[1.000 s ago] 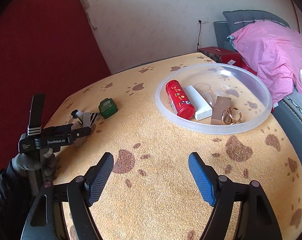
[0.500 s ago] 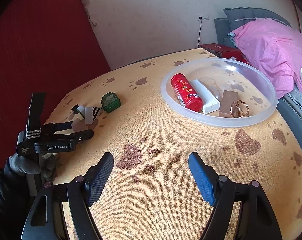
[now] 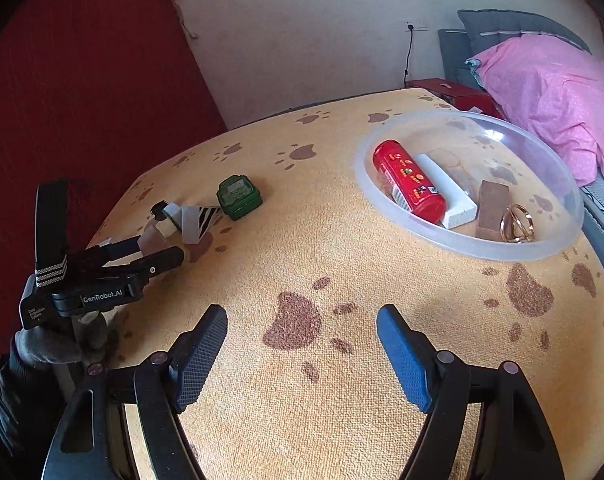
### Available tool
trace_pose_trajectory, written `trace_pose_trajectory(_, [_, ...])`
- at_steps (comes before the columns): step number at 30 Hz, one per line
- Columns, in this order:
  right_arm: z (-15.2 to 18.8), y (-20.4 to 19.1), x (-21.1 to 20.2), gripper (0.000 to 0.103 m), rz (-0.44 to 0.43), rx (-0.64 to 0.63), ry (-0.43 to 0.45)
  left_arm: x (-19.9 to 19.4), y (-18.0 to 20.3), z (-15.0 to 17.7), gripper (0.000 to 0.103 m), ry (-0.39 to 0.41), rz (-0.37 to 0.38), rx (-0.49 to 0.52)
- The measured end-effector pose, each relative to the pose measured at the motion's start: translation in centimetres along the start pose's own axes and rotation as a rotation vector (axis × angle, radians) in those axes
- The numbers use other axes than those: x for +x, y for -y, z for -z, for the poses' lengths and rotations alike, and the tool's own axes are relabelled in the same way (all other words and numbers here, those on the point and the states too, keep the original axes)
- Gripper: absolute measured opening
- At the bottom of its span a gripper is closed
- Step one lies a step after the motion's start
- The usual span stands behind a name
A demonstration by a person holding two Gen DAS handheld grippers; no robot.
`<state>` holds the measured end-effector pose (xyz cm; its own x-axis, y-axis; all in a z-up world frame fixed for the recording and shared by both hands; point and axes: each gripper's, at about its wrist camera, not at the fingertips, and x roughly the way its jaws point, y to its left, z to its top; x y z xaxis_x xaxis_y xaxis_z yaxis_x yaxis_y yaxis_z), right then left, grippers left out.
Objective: Organize rigid objects
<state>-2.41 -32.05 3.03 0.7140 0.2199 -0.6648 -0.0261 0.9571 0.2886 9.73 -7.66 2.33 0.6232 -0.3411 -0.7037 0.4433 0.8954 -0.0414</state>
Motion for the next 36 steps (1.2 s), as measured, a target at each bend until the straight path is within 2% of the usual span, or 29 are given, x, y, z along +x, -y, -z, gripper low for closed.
trace_pose_trajectory(5, [-1.3,-1.7,1.5,0.081,-0.013,-0.028,-0.024,-1.5,-1.6,0.1,0.096,0.065,-0.004,-0.072])
trace_pose_trajectory(15, [-4.0,-6.0,5.7,0.079,-0.054,-0.089,-0.074,-4.2,-5.5,-0.1,0.096,0.182,-0.058,-0.236])
trace_pose_trajectory(22, [-4.9,-9.8,8.7,0.063,-0.08,-0.16,-0.102,-5.1,-6.3,0.1,0.096,0.224,-0.1,-0.282])
trace_pose_trajectory(23, [-4.9,-10.3,9.2,0.058,-0.078,-0.167,-0.104,-5.2,-6.4,0.1,0.096,0.227,-0.103,-0.287])
trace_pose_trajectory(25, [-5.1,-11.0,10.0,0.053,-0.078,-0.172,-0.112,-5.3,-6.6,0.2,0.096,0.231,-0.105,-0.302])
trace_pose_trajectory(36, [-6.6,-12.8,13.2,0.043,-0.032,-0.185,-0.109,-4.8,-8.1,0.8,0.096,0.217,-0.121,-0.394])
